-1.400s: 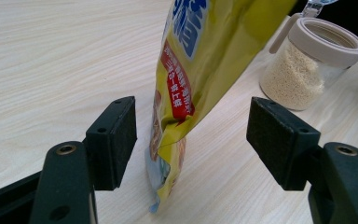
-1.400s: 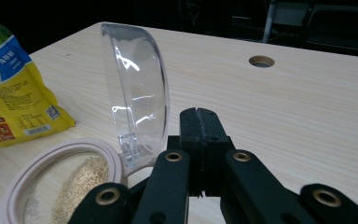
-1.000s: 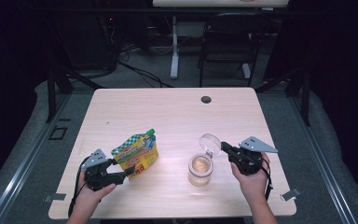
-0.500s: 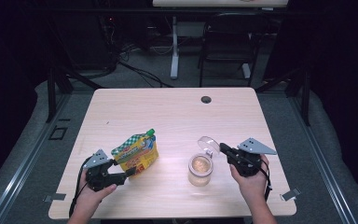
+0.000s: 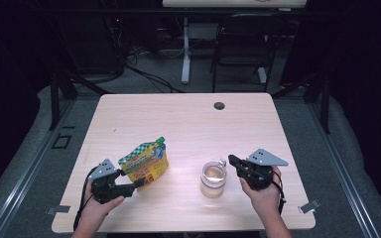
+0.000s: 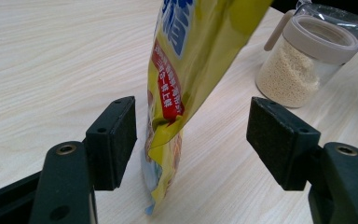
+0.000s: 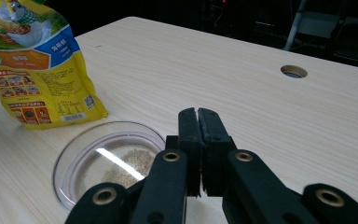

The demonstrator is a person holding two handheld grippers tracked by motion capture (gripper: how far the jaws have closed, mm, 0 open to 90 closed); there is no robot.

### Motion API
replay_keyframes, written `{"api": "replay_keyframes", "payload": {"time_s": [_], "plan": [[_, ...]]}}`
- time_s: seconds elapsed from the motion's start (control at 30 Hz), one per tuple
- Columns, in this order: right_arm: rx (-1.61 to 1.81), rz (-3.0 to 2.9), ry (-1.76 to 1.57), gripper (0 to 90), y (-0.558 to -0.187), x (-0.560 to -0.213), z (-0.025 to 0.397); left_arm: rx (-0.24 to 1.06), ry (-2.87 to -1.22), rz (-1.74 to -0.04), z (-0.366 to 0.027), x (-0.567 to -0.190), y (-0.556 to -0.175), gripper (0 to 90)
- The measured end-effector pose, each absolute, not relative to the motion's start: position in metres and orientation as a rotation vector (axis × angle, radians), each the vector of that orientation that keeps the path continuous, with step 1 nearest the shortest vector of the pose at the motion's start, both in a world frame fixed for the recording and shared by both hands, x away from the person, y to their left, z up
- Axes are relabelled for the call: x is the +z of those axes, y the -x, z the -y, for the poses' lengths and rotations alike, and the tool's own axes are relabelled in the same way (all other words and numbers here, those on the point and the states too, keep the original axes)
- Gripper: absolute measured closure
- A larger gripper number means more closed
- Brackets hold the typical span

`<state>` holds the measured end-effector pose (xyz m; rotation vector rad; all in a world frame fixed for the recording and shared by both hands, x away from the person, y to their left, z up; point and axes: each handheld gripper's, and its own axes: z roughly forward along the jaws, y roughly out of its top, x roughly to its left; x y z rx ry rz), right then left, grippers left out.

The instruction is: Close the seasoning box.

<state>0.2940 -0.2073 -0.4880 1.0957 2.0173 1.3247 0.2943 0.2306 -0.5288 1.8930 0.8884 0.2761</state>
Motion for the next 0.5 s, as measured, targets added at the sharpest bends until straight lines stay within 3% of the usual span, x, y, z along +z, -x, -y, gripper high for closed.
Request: {"api": "replay_keyframes", "payload": {"time_s": [0.5], "plan": [[1.344, -2.009, -1.102, 80.2, -0.293, -0.487, 0.210, 0.306, -1.875, -0.876, -0.232, -0.516, -0.290, 33.4]]}}
